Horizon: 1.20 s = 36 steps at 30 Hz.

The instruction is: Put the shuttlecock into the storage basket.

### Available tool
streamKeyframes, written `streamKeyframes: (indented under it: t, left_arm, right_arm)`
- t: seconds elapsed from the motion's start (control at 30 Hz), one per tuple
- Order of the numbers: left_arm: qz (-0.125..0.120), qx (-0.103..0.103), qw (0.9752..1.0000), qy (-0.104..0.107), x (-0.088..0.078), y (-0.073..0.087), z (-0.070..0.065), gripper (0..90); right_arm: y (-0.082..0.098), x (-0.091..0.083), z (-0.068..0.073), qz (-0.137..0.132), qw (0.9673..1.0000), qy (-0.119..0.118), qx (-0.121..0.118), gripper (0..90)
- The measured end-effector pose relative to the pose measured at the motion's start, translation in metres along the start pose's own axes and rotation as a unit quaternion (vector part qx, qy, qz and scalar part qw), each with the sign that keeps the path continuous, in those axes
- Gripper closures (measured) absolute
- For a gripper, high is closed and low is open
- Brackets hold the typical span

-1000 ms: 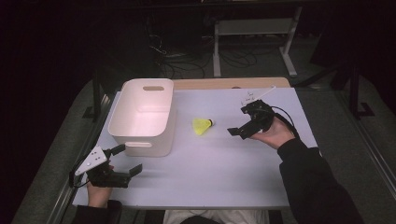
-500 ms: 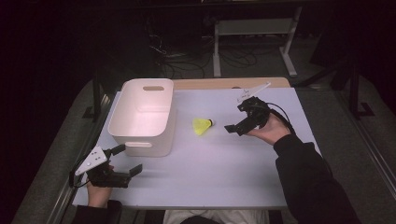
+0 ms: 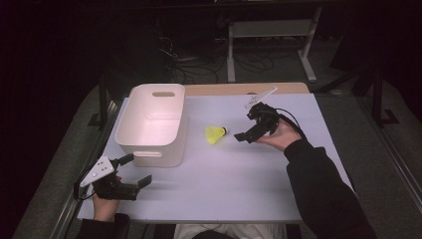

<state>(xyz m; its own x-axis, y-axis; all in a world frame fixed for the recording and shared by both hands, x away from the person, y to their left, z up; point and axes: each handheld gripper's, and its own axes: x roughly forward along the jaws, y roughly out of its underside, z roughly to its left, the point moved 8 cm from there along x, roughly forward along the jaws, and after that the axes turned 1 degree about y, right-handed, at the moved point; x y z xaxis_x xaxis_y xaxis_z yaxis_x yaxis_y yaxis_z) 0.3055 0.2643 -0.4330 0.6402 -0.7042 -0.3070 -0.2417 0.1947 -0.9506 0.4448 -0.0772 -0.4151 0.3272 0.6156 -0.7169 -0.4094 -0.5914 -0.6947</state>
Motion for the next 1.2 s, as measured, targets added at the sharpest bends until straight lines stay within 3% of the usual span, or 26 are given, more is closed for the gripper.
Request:
streamKeyframes:
  t: [0.67,1.0,1.2]
  left_arm:
    - [-0.002,-0.001,1.0000,0.000,0.000,0.000,0.000,0.0]
    - [-0.002,-0.001,1.0000,0.001,-0.001,0.000,0.000,0.0]
    - [-0.003,-0.001,1.0000,0.000,-0.001,0.000,0.000,0.0]
  right_arm:
    - [0.002,0.037,0.000,0.012,0.9993,-0.034,-0.010,5.8]
    - [0.004,0.048,0.005,0.021,0.9976,-0.063,-0.020,22.9]
    - [0.006,0.051,0.005,0.025,0.9969,-0.066,-0.034,30.9]
